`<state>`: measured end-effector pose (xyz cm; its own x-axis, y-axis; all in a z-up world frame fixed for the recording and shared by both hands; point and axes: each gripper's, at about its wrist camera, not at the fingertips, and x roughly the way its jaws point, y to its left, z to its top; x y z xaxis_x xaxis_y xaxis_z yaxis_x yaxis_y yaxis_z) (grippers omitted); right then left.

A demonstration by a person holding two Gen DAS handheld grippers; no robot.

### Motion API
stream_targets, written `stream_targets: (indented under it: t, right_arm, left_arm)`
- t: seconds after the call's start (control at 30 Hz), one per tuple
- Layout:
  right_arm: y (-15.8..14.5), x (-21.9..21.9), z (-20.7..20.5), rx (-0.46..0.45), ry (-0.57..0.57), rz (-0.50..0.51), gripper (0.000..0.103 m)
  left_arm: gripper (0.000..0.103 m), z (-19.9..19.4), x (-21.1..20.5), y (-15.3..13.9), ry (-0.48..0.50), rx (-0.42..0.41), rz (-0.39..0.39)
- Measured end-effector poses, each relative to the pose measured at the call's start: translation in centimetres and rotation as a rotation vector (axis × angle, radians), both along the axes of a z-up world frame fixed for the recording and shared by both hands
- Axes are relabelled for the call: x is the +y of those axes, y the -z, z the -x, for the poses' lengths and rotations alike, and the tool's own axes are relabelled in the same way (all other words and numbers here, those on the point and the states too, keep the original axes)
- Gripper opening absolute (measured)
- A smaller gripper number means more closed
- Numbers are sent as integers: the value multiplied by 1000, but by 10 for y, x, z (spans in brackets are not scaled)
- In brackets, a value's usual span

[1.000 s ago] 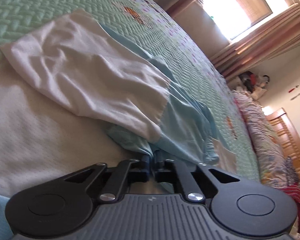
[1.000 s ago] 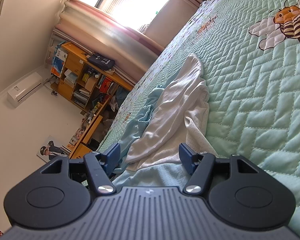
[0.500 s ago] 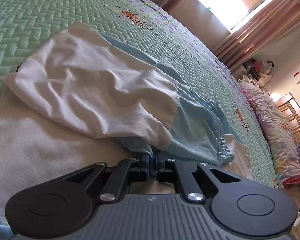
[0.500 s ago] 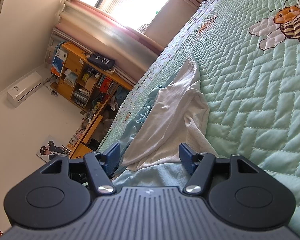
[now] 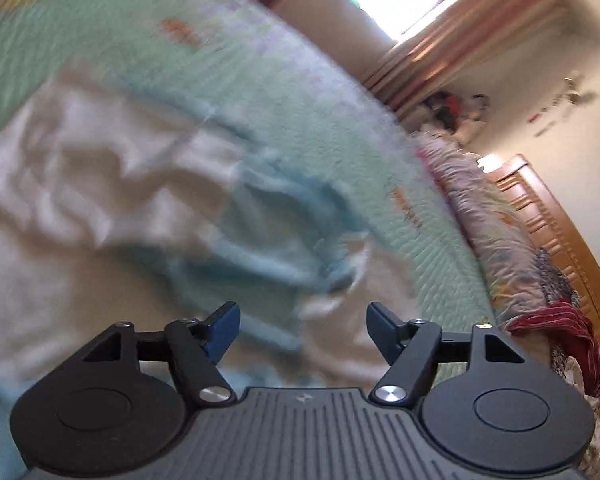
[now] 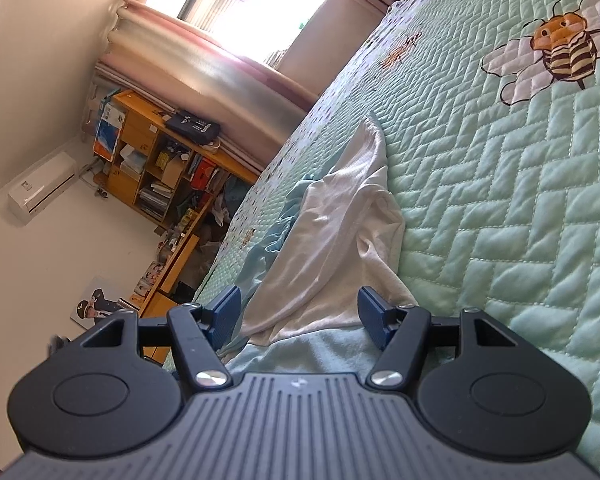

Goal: Fold clothes
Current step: 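Release the fabric and pull both tools back from the folded jacket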

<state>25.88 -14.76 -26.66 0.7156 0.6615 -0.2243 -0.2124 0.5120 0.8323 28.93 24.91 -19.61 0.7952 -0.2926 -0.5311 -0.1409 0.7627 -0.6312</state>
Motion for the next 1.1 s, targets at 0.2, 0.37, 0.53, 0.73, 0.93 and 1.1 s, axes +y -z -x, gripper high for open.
stream_targets:
  t: [0.2,0.37,0.53,0.73,0.93,1.1]
  right_arm:
    - [1,-4,0,22,4,-46,66]
    - [-29,-15,-3,-17,7,-88,67]
    - [-68,6,-46,-81,-38,39,67]
    - [-34,32,-151,160,-206,420,26]
    - [-64,37,-114,34,-194,450,33]
    - [-45,67,-91,85,-257,635,41]
  left_arm:
    - [94,-41,13,43,-17,139,1]
    - [93,-28,2,32,40,130,-62]
    - [94,-27,3,33,66,122,-68]
    - [95,-31,3,35,104,106,-116]
    - [95,-32,-5,32,157,108,-188]
    - [95,-24,-13,24,176,128,-246]
